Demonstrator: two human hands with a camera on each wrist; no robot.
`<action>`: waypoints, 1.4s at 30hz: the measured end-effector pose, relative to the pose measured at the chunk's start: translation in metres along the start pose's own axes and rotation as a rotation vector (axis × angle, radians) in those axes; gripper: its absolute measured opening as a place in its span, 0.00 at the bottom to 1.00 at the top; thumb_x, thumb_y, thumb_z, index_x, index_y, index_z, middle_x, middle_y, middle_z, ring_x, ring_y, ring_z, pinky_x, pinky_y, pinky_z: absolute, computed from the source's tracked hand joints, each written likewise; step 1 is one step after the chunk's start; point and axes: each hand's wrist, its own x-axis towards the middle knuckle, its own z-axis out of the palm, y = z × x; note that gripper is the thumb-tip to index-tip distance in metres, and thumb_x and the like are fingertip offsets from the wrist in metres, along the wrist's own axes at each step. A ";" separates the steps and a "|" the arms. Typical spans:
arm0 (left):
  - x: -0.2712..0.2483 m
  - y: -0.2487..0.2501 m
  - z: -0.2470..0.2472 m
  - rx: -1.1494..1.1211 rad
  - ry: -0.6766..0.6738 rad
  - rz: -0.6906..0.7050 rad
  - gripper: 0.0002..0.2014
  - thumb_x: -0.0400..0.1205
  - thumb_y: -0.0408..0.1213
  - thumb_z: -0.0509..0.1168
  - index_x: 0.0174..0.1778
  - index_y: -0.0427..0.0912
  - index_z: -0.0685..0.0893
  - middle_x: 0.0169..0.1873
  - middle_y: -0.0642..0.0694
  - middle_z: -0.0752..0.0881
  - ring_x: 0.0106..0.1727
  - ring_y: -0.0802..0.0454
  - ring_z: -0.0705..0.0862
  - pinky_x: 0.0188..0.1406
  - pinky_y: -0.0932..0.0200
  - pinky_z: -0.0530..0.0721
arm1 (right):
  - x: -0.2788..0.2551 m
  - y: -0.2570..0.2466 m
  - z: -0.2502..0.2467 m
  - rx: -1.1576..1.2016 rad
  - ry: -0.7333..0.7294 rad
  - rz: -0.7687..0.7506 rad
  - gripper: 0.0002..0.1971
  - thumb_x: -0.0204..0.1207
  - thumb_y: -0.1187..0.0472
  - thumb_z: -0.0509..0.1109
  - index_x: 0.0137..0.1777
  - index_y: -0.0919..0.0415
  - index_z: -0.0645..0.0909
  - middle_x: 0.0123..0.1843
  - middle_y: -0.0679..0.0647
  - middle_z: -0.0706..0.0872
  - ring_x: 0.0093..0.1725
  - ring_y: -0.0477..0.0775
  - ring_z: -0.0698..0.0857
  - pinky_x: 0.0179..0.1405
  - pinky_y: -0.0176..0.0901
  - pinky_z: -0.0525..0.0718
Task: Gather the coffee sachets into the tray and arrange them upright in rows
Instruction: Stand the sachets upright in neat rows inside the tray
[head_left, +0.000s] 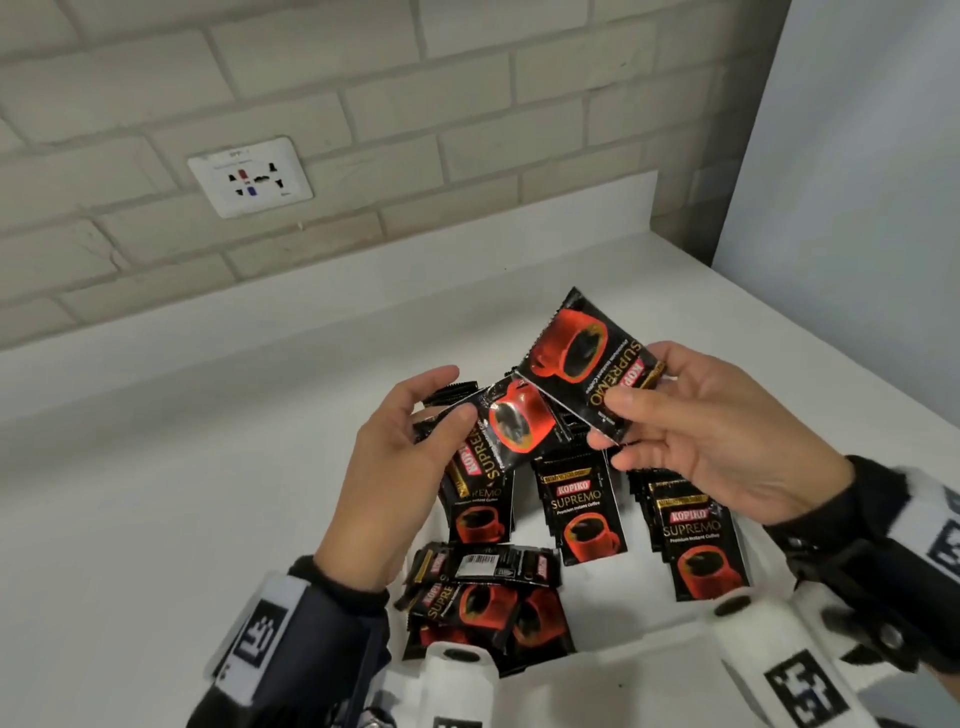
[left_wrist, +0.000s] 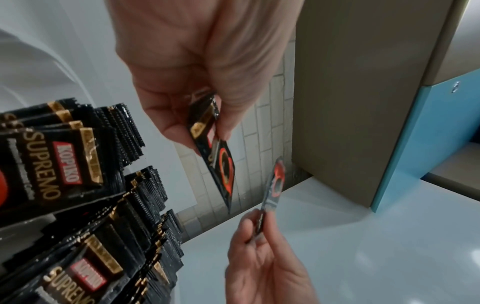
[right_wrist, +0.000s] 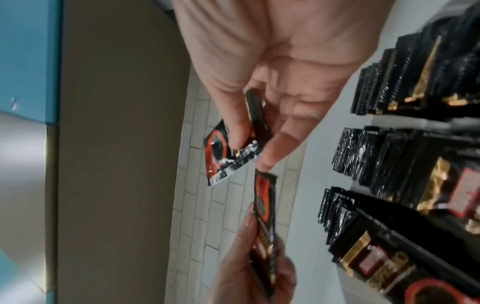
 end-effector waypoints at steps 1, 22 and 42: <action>0.000 0.000 0.002 -0.021 -0.007 -0.008 0.12 0.80 0.31 0.64 0.53 0.53 0.81 0.39 0.46 0.87 0.30 0.58 0.86 0.24 0.66 0.81 | 0.001 0.002 -0.001 0.036 0.010 0.001 0.28 0.46 0.56 0.82 0.48 0.61 0.78 0.38 0.58 0.90 0.32 0.53 0.88 0.25 0.36 0.84; -0.004 0.005 -0.037 -0.050 0.094 -0.004 0.21 0.77 0.22 0.63 0.62 0.47 0.75 0.34 0.50 0.87 0.29 0.59 0.87 0.24 0.65 0.85 | 0.012 -0.019 -0.006 -1.427 -0.220 -0.060 0.12 0.73 0.58 0.72 0.41 0.42 0.72 0.42 0.35 0.80 0.42 0.35 0.79 0.43 0.35 0.77; -0.005 0.022 -0.051 0.650 -0.071 0.121 0.24 0.70 0.31 0.75 0.48 0.65 0.76 0.36 0.55 0.87 0.35 0.61 0.86 0.29 0.72 0.76 | 0.034 0.022 0.013 -1.900 -0.472 -0.039 0.12 0.76 0.61 0.69 0.55 0.57 0.70 0.56 0.55 0.81 0.47 0.55 0.81 0.39 0.43 0.76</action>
